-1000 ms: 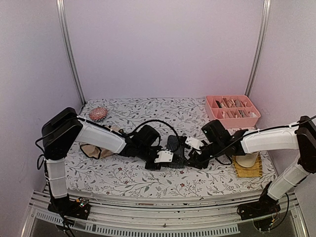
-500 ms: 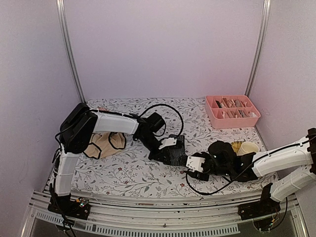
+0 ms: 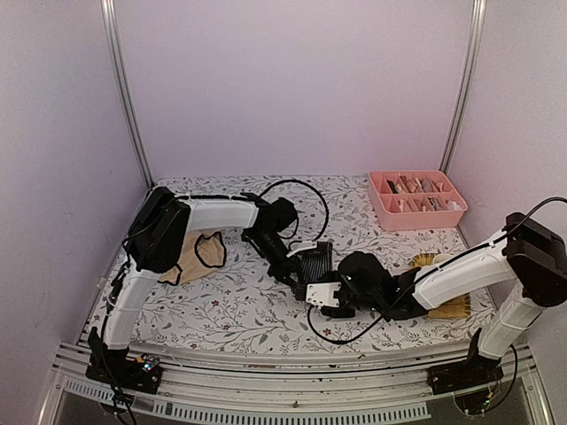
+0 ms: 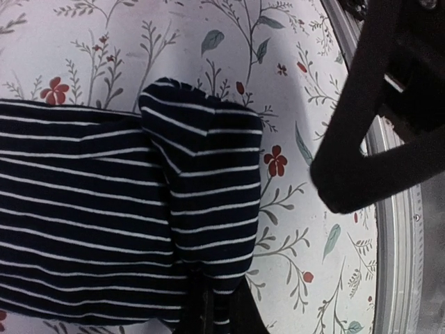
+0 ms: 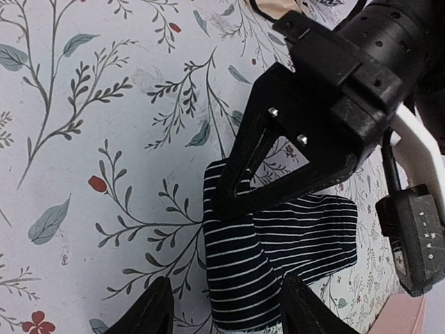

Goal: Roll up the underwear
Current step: Roll the underwear at the center of the board.

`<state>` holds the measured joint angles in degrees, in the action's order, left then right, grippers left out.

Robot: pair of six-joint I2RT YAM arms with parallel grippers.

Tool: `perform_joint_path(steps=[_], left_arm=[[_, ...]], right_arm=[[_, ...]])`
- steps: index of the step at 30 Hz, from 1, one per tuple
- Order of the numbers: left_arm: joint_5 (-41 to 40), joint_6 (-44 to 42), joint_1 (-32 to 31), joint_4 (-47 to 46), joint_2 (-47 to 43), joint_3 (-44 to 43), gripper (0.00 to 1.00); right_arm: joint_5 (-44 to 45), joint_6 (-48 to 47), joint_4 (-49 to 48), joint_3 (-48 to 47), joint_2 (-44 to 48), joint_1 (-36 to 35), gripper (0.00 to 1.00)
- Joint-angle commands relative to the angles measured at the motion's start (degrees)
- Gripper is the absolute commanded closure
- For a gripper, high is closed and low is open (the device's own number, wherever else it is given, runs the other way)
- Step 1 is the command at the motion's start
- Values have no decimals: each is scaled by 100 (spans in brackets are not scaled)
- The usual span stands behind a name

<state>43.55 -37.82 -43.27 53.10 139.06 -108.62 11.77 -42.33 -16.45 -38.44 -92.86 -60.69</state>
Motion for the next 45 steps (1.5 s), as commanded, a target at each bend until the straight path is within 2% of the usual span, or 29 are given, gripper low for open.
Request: perform_joint_path(steps=[1, 8, 16, 18, 23, 26, 27, 29, 31, 34, 38, 41, 43, 45], left_arm=[[-344, -22, 117, 595, 335, -106, 100], [-365, -80, 117, 732, 467, -294, 100], [-391, -159, 103, 817, 504, -394, 100], [-419, -184, 109, 823, 478, -388, 100], [-453, -313, 108, 830, 408, -354, 100], [-434, -382, 121, 784, 315, -330, 86], [-435, -373, 130, 723, 262, -307, 79], [-419, -295, 179, 498, 26, -165, 60], [-427, -205, 252, 157, -258, 33, 48], [-370, -35, 391, -423, -753, 418, 36], [-248, 77, 569, -1181, -1399, 1145, 27], [-196, 202, 716, -1998, -1887, 1856, 25], [-245, 280, 780, -2591, -2232, 2372, 19], [-375, 273, 793, -3218, -2555, 2900, 7]], right_arm=[[332, -166, 260, -345, -529, -17, 46], [592, -103, 276, -554, -1082, -1, 46], [668, -93, 396, -797, -1296, 98, 46], [589, -40, 579, -857, -1305, 125, 51], [132, 272, 1188, -1011, -1298, 229, 73], [-176, 559, 1593, -1180, -1326, 293, 89], [-264, 643, 1688, -1215, -1331, 305, 91], [-418, 787, 1849, -1249, -1312, 311, 93], [-565, 902, 1973, -1285, -1278, 340, 94], [-882, 1136, 2214, -1365, -1244, 442, 96], [-1455, 1349, 2480, -1496, -1179, 600, 96], [-1807, 1463, 2546, -1508, -1057, 714, 96], [-2195, 1571, 2599, -1532, -980, 851, 96], [-2555, 1699, 2726, -1656, -980, 1031, 96]])
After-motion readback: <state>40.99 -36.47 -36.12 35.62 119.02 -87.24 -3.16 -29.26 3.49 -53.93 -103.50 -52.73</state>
